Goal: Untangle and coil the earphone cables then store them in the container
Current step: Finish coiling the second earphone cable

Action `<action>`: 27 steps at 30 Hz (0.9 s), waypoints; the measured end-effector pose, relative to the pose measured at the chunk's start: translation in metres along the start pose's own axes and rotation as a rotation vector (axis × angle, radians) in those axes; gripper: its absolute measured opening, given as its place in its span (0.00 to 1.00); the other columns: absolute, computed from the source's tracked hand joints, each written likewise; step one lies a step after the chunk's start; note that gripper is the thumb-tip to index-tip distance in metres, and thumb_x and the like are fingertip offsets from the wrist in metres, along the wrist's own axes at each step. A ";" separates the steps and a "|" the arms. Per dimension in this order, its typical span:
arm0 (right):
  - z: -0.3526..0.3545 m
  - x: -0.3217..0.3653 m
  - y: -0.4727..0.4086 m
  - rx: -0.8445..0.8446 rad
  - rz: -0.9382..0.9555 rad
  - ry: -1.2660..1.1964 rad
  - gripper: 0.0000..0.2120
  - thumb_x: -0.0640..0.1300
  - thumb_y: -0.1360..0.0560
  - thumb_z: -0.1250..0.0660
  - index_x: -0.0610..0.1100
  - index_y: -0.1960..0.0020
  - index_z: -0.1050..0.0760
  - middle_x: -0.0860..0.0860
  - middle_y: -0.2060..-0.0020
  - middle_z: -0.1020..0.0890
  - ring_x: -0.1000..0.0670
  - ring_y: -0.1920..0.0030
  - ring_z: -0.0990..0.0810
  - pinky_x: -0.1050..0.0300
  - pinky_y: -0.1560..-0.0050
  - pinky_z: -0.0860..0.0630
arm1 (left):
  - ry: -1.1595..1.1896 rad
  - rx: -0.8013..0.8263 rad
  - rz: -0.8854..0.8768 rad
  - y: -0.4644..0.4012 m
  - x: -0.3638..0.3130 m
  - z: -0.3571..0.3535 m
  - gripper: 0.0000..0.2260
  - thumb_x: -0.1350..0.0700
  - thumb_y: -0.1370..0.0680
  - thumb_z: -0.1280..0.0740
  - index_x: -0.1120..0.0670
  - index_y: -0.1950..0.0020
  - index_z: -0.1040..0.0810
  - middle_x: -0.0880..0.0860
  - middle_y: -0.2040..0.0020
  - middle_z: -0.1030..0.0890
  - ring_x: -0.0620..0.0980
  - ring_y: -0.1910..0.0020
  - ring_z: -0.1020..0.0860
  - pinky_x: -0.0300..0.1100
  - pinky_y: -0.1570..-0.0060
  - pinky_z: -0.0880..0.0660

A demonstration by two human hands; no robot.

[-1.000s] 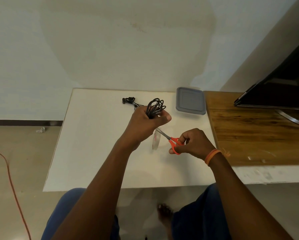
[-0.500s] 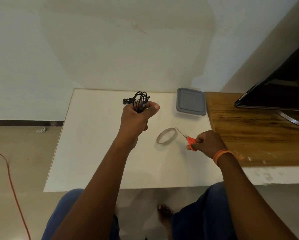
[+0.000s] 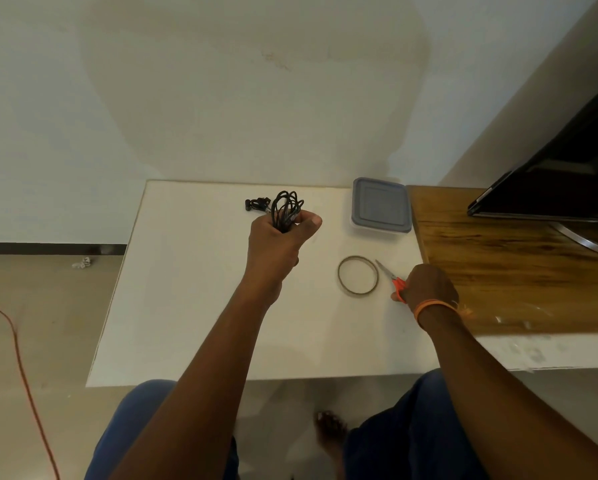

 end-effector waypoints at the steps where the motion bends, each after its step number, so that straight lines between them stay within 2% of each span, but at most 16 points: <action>1: 0.000 0.002 0.001 -0.012 0.028 0.028 0.23 0.52 0.34 0.22 0.39 0.47 0.21 0.41 0.50 0.17 0.41 0.50 0.18 0.54 0.58 0.26 | 0.002 -0.006 -0.002 0.000 0.000 0.000 0.02 0.58 0.26 0.27 0.54 0.58 0.17 0.50 0.71 0.37 0.47 0.74 0.41 0.37 0.75 0.39; 4: -0.004 0.007 0.006 -0.091 0.120 0.099 0.17 0.48 0.32 0.23 0.40 0.49 0.21 0.42 0.52 0.16 0.42 0.52 0.17 0.53 0.56 0.22 | 0.002 -0.013 -0.004 -0.001 0.001 -0.002 0.02 0.58 0.26 0.27 0.56 0.57 0.17 0.52 0.69 0.36 0.47 0.73 0.40 0.38 0.74 0.39; 9: -0.007 0.015 0.011 -0.142 0.205 0.161 0.09 0.46 0.24 0.31 0.40 0.49 0.21 0.43 0.54 0.17 0.43 0.54 0.16 0.55 0.57 0.22 | -0.007 -0.006 -0.013 0.000 0.002 -0.002 0.02 0.58 0.26 0.27 0.55 0.57 0.17 0.52 0.70 0.36 0.47 0.74 0.40 0.37 0.75 0.38; 14: -0.008 0.006 0.014 -0.135 0.092 -0.009 0.14 0.51 0.26 0.28 0.41 0.50 0.21 0.44 0.55 0.17 0.43 0.55 0.17 0.52 0.56 0.20 | -0.008 -0.001 -0.007 0.001 0.001 -0.002 0.02 0.58 0.26 0.27 0.55 0.58 0.18 0.51 0.71 0.37 0.46 0.75 0.40 0.36 0.76 0.38; 17: -0.009 0.007 0.011 -0.179 0.180 -0.158 0.14 0.47 0.28 0.26 0.41 0.47 0.19 0.43 0.50 0.18 0.42 0.51 0.19 0.51 0.52 0.20 | -0.021 -0.004 -0.002 0.001 0.003 -0.003 0.02 0.58 0.26 0.27 0.55 0.58 0.17 0.50 0.72 0.36 0.45 0.75 0.40 0.36 0.76 0.38; 20: -0.015 0.011 0.011 -0.083 0.220 -0.173 0.16 0.48 0.29 0.26 0.43 0.43 0.21 0.43 0.47 0.20 0.42 0.48 0.20 0.49 0.49 0.20 | -0.027 -0.005 0.002 0.002 0.003 -0.004 0.02 0.58 0.26 0.27 0.55 0.58 0.17 0.49 0.72 0.35 0.45 0.75 0.39 0.36 0.75 0.38; 27: -0.021 0.012 0.008 -0.046 0.068 -0.243 0.18 0.48 0.28 0.26 0.40 0.44 0.24 0.42 0.48 0.18 0.42 0.50 0.19 0.57 0.58 0.27 | -0.032 -0.006 0.011 0.002 0.006 -0.007 0.02 0.58 0.26 0.27 0.54 0.58 0.17 0.48 0.73 0.35 0.46 0.76 0.39 0.36 0.75 0.38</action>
Point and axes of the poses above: each hand's wrist, its own y-axis away from the middle knuckle, its own z-axis out of the back of the hand, x = y × z, the point moved 1 cm from there along -y, towards the middle knuckle
